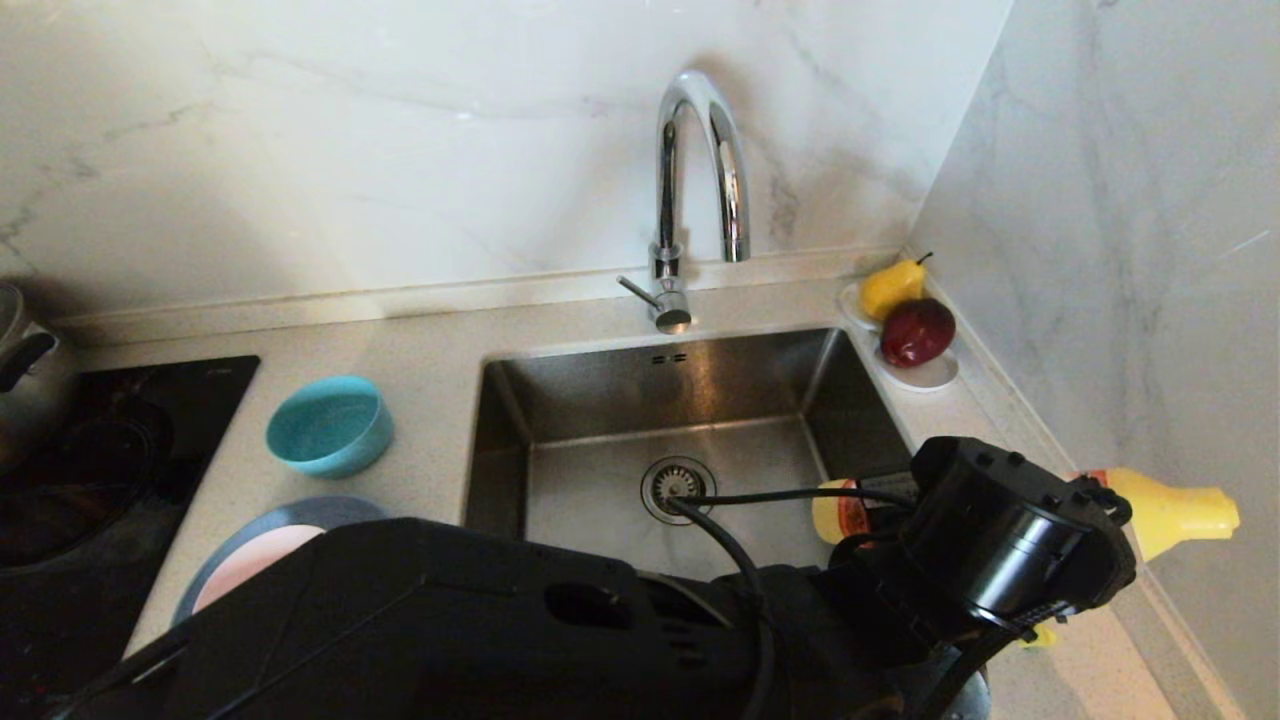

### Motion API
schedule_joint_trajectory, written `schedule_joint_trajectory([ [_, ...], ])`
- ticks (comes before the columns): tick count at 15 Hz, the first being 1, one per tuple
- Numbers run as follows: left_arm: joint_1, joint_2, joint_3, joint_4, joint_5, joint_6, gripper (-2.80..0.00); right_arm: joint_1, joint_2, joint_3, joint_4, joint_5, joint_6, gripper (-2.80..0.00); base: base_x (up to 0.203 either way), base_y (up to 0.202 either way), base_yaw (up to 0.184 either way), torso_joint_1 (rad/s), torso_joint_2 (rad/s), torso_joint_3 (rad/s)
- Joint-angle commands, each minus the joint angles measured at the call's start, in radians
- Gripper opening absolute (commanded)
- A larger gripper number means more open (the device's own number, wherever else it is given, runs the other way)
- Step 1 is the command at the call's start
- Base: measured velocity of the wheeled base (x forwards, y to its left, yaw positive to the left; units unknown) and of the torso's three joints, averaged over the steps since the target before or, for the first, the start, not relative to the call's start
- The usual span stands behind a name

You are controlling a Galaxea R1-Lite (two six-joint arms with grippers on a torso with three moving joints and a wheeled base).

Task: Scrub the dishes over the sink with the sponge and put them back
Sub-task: Squeeze it onto the sponge

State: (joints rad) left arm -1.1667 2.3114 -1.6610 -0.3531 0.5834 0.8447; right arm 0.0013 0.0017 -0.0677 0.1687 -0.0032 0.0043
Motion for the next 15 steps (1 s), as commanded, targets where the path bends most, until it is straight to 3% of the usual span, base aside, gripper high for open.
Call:
schedule_joint_trajectory([
  [1, 0.001, 0.025, -0.012, 0.008, 0.029, 0.046, -2.8, 0.0, 0.0, 0.0, 0.002, 0.0, 0.0, -2.8, 0.0, 0.0, 0.0, 0.0, 0.0, 0.0],
  [5, 0.001, 0.048, -0.053, 0.144, 0.102, 0.051, -2.8, 0.0, 0.0, 0.0, 0.001, 0.0, 0.0, -2.8, 0.0, 0.0, 0.0, 0.0, 0.0, 0.0],
  [8, 0.001, 0.098, -0.098, 0.187, 0.115, 0.051, -2.8, 0.0, 0.0, 0.0, 0.002, 0.0, 0.0, -2.8, 0.0, 0.0, 0.0, 0.0, 0.0, 0.0],
  [11, 0.001, 0.124, -0.121, 0.227, 0.188, 0.056, -2.8, 0.0, 0.0, 0.0, 0.002, 0.0, 0.0, -2.8, 0.0, 0.0, 0.0, 0.0, 0.0, 0.0],
  [15, 0.001, 0.157, -0.138, 0.273, 0.228, 0.057, -2.8, 0.0, 0.0, 0.0, 0.0, 0.0, 0.0, -2.8, 0.0, 0.0, 0.0, 0.0, 0.0, 0.0],
])
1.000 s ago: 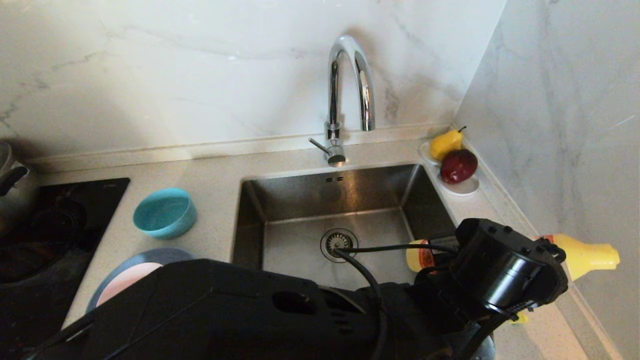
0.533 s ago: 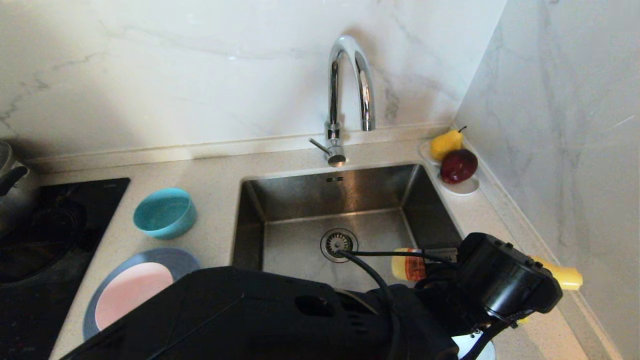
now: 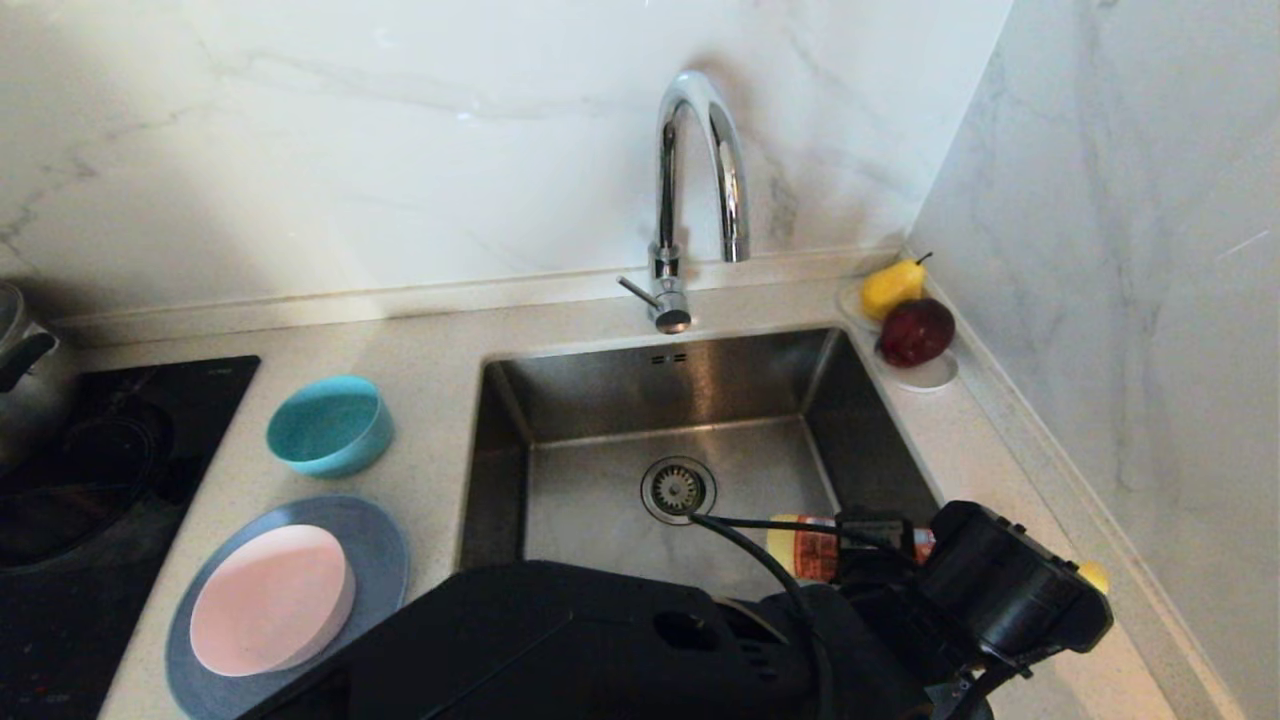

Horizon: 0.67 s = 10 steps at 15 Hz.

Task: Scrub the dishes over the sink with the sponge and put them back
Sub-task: Squeeze it onto the sponge

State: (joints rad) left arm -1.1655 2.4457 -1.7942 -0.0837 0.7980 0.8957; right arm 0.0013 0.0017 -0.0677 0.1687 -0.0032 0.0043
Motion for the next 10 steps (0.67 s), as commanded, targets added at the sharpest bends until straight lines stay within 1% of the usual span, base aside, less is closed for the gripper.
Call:
schedule_joint_trajectory([
  [1, 0.0, 0.027, -0.015, 0.011, 0.023, 0.008, -2.8, 0.0, 0.0, 0.0, 0.0, 0.0, 0.0, -2.8, 0.0, 0.0, 0.0, 0.0, 0.0, 0.0],
  [3, 0.0, 0.046, -0.044, 0.057, 0.048, 0.006, -2.8, 0.0, 0.0, 0.0, 0.001, 0.0, 0.0, -2.8, 0.0, 0.0, 0.0, 0.0, 0.0, 0.0],
  [5, -0.001, 0.055, -0.071, 0.077, 0.072, 0.01, -2.8, 0.0, 0.0, 0.0, 0.0, 0.0, 0.0, -2.8, 0.0, 0.0, 0.0, 0.0, 0.0, 0.0],
  [7, -0.002, 0.07, -0.121, 0.132, 0.085, 0.01, -2.8, 0.0, 0.0, 0.0, 0.0, 0.0, 0.0, -2.8, 0.0, 0.0, 0.0, 0.0, 0.0, 0.0],
  [8, -0.005, 0.076, -0.128, 0.151, 0.105, 0.011, -2.8, 0.0, 0.0, 0.0, 0.0, 0.0, 0.0, -2.8, 0.0, 0.0, 0.0, 0.0, 0.0, 0.0],
  [10, -0.011, 0.084, -0.131, 0.154, 0.123, 0.013, -2.8, 0.0, 0.0, 0.0, 0.002, 0.0, 0.0, -2.8, 0.0, 0.0, 0.0, 0.0, 0.0, 0.0],
])
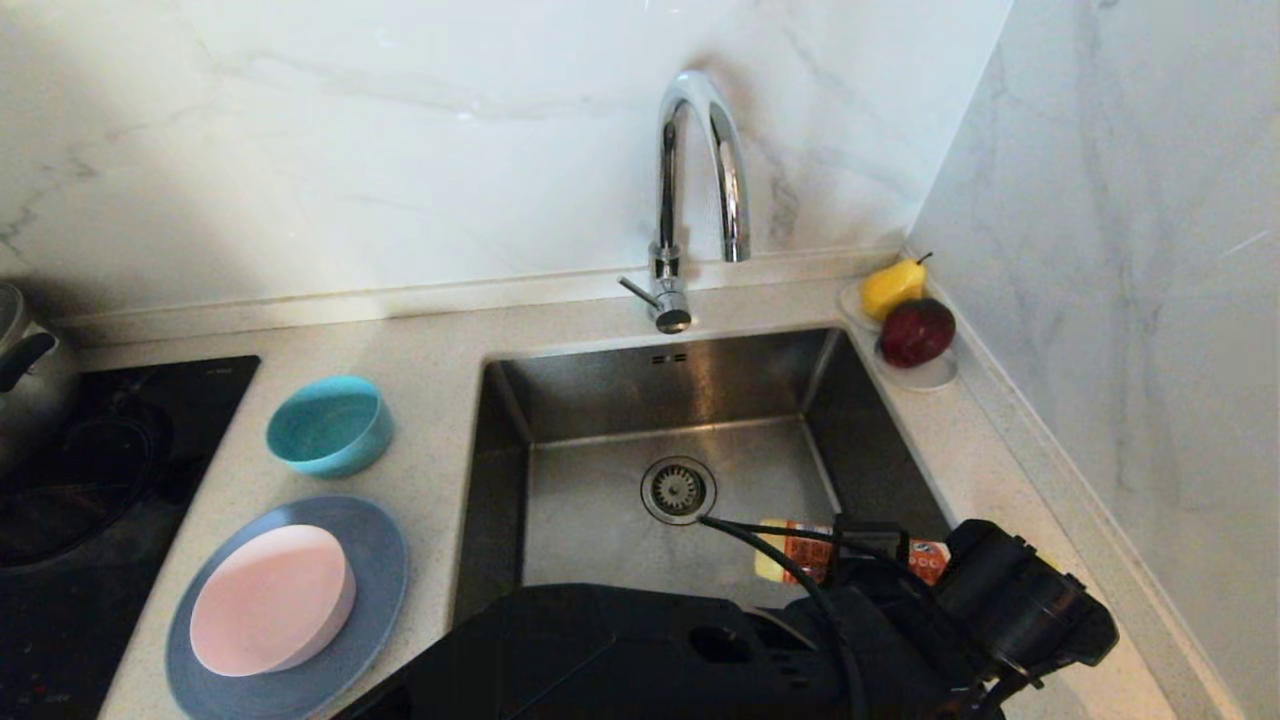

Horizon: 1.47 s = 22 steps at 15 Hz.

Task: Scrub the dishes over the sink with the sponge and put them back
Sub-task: Squeeze it onto the sponge

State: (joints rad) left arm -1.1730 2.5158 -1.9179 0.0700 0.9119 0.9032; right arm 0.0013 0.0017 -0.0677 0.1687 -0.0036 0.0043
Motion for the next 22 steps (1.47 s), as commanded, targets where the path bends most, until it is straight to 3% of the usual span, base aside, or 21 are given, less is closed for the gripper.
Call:
schedule_joint_trajectory([
  [1, -0.004, 0.021, -0.012, 0.001, 0.011, 0.017, -2.8, 0.0, 0.0, 0.0, 0.001, 0.001, 0.0, -2.8, 0.0, 0.0, 0.0, 0.0, 0.0, 0.0],
  [15, -0.019, 0.06, -0.015, 0.007, 0.102, 0.066, -2.8, 0.0, 0.0, 0.0, 0.001, 0.001, 0.0, -2.8, 0.0, 0.0, 0.0, 0.0, 0.0, 0.0],
  [22, -0.019, 0.057, -0.021, -0.033, 0.102, 0.056, -2.8, 0.0, 0.0, 0.0, 0.0, 0.001, 0.0, -2.8, 0.0, 0.0, 0.0, 0.0, 0.0, 0.0],
])
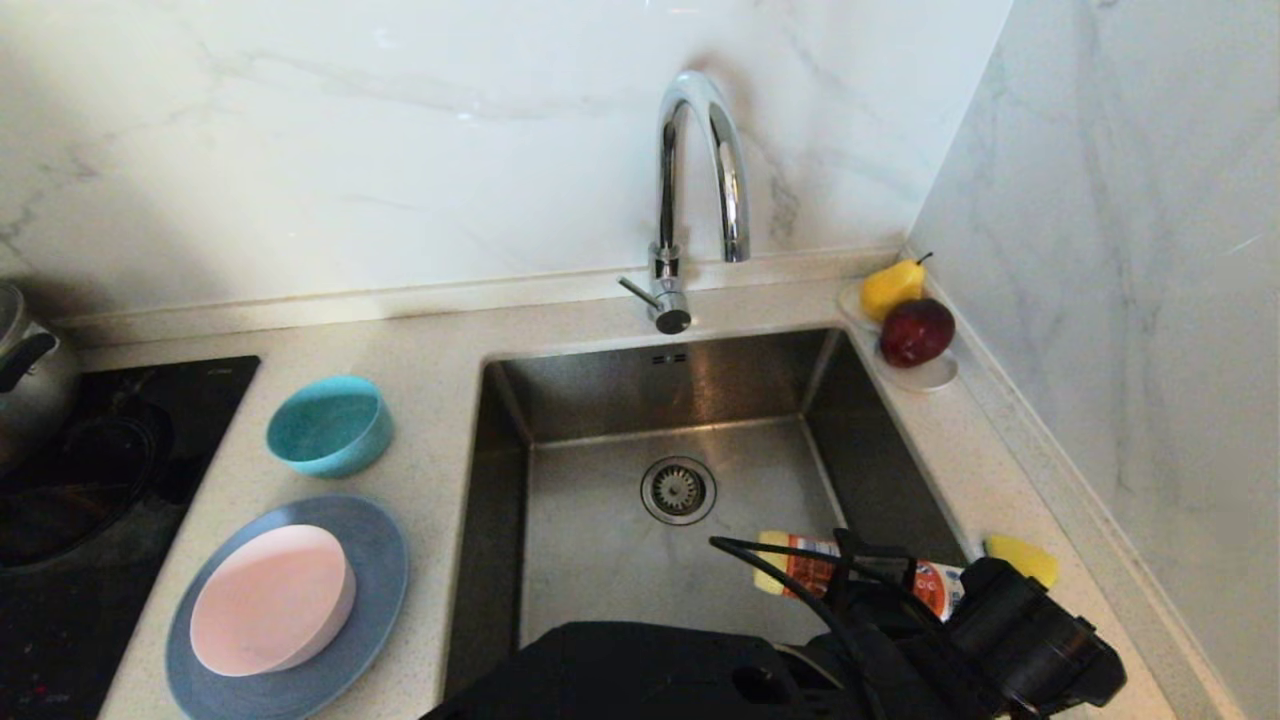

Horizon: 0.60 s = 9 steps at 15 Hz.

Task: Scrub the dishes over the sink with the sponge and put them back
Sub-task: Squeeze it onto the sponge

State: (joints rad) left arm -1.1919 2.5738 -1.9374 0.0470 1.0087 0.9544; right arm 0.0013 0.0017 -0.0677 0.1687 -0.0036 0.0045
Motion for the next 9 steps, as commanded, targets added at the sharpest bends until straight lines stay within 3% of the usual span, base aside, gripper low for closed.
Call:
schedule_joint_trajectory([
  [1, 0.001, 0.0, -0.002, -0.025, 0.005, 0.004, -2.8, 0.0, 0.0, 0.0, 0.0, 0.001, 0.0, -2.8, 0.0, 0.0, 0.0, 0.0, 0.0, 0.0],
  [9, 0.002, 0.016, -0.002, -0.058, 0.004, 0.004, -2.8, 0.0, 0.0, 0.0, 0.002, 0.001, 0.0, -2.8, 0.0, 0.0, 0.0, 0.0, 0.0, 0.0],
])
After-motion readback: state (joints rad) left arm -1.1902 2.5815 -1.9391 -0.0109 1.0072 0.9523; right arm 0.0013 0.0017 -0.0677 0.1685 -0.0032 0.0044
